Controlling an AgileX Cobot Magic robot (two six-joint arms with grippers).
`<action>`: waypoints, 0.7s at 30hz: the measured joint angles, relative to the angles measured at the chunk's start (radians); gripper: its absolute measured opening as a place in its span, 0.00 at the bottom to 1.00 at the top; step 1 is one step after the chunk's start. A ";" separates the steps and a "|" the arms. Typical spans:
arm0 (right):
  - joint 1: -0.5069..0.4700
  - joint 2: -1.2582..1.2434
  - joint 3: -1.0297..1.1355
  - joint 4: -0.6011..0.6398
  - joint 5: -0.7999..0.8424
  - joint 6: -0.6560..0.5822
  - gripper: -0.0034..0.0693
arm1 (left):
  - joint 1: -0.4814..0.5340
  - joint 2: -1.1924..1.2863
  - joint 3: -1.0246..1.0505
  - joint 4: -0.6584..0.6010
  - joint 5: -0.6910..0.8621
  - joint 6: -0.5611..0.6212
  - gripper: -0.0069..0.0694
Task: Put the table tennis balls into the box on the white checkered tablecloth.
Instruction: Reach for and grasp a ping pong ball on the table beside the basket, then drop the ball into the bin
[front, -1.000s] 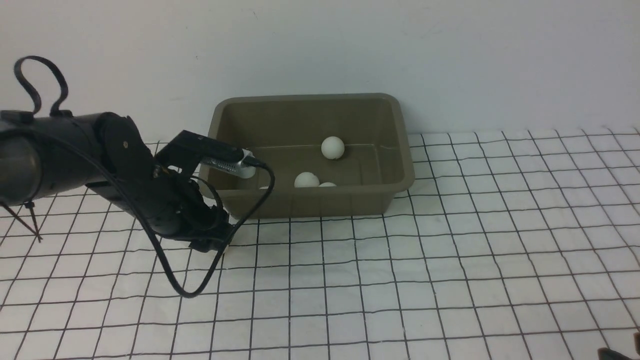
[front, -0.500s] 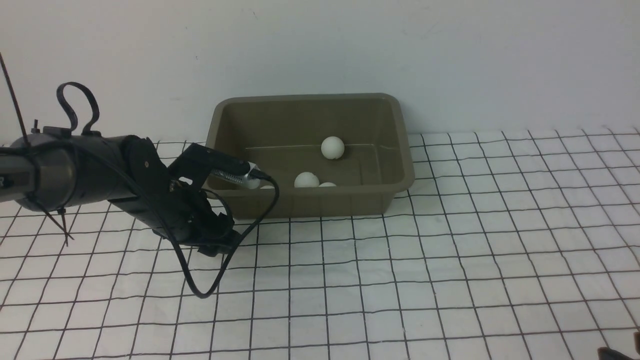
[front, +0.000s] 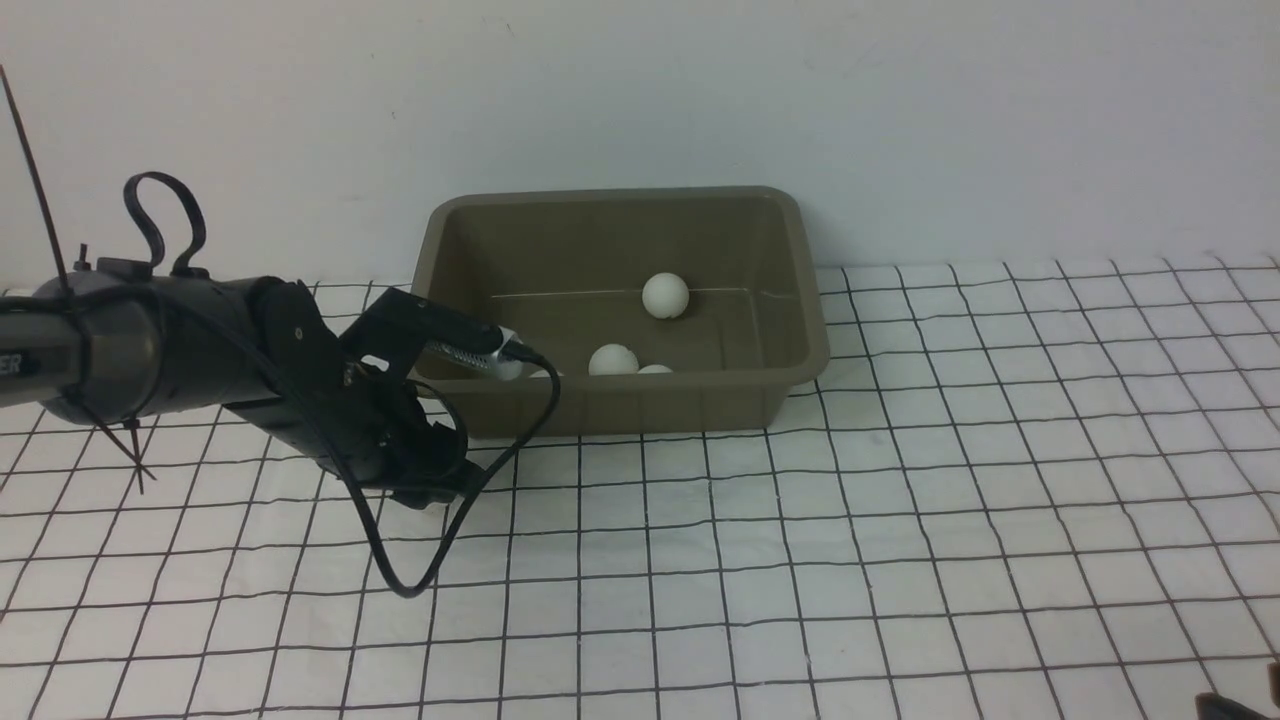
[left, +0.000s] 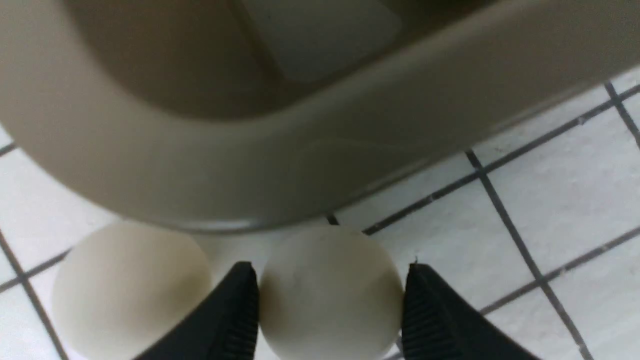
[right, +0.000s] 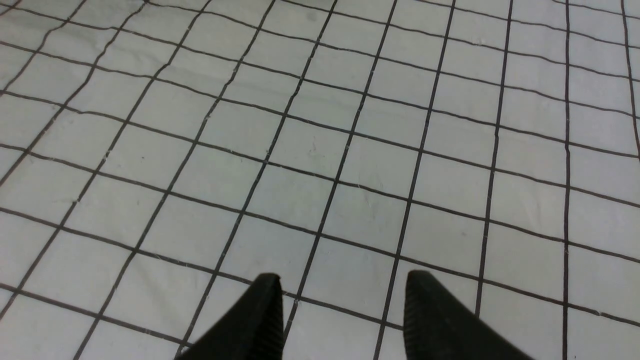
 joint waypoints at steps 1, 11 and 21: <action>0.000 0.000 0.000 0.000 0.000 0.000 0.48 | 0.000 -0.005 -0.001 -0.003 0.014 0.000 0.52; 0.000 0.000 0.000 0.000 -0.009 0.000 0.48 | 0.000 -0.127 -0.001 -0.117 0.237 0.085 0.52; 0.000 0.000 0.000 0.000 -0.032 0.000 0.48 | 0.000 -0.254 -0.070 -0.469 0.120 0.471 0.52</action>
